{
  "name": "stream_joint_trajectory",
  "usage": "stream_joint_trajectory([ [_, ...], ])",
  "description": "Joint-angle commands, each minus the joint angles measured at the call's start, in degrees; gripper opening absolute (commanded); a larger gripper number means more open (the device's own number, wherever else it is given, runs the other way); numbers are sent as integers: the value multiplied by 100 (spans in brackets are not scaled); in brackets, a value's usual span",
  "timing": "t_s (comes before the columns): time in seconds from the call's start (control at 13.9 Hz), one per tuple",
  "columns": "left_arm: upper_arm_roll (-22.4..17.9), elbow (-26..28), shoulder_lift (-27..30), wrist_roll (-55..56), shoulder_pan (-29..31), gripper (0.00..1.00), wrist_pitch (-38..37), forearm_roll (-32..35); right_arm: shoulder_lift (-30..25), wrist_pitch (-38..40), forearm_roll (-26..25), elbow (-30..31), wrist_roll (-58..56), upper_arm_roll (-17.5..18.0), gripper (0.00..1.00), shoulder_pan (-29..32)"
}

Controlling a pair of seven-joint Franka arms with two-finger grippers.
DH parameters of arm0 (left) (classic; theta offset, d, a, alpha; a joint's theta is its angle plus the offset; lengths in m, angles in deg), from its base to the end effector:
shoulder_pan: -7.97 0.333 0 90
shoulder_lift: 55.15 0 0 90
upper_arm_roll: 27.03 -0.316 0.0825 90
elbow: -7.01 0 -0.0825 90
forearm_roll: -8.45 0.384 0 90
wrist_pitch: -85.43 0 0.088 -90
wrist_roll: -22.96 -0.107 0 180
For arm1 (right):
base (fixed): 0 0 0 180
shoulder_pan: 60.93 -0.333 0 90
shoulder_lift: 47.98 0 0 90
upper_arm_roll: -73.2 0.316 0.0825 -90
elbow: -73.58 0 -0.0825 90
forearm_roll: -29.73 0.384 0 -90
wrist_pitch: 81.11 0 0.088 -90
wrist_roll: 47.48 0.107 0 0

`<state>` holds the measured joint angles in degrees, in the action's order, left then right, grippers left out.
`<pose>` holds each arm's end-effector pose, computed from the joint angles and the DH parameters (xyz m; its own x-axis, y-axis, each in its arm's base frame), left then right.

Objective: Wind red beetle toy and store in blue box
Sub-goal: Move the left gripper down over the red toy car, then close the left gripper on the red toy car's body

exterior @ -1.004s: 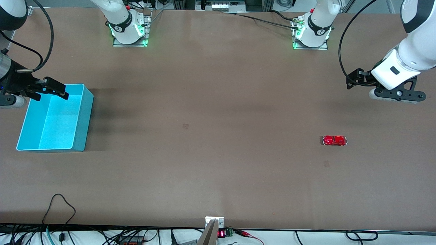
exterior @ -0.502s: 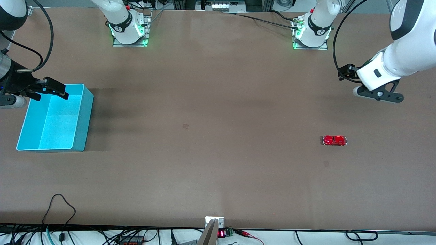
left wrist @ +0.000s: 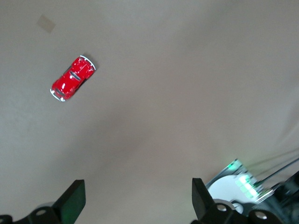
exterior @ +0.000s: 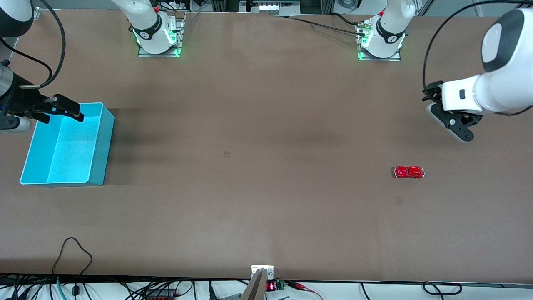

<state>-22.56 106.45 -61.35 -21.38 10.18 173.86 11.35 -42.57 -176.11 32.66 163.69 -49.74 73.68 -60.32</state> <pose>0.5604 -0.0150 0.4862 0.6460 -0.7248 -0.2395 -0.7047 -0.6868 0.1777 0.5891 0.0035 0.5773 0.9994 0.0326 -0.0071 0.0322 -0.9981 -0.0520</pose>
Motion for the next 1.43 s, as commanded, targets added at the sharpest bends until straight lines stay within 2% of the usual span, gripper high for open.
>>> stream_joint_trajectory([
  [0.0,10,-100,-206,-1283,70,100,523,543,-40,69,50,7,77,13,100,36],
  [0.07,10,-117,-328,-1653,79,100,622,606,-31,69,50,7,77,13,100,45],
  [0.36,10,-47,-1180,-3201,386,100,2096,598,-31,60,50,7,77,13,100,45],
  [0.79,27,75,-2270,-3941,501,100,3670,607,-31,60,59,7,77,13,100,45],
  [1.08,36,787,-2412,-4127,544,100,4910,607,-31,69,50,7,77,13,100,45],
  [1.36,45,1007,-2518,-4135,606,92,5079,607,-23,69,50,7,68,13,100,45],
])
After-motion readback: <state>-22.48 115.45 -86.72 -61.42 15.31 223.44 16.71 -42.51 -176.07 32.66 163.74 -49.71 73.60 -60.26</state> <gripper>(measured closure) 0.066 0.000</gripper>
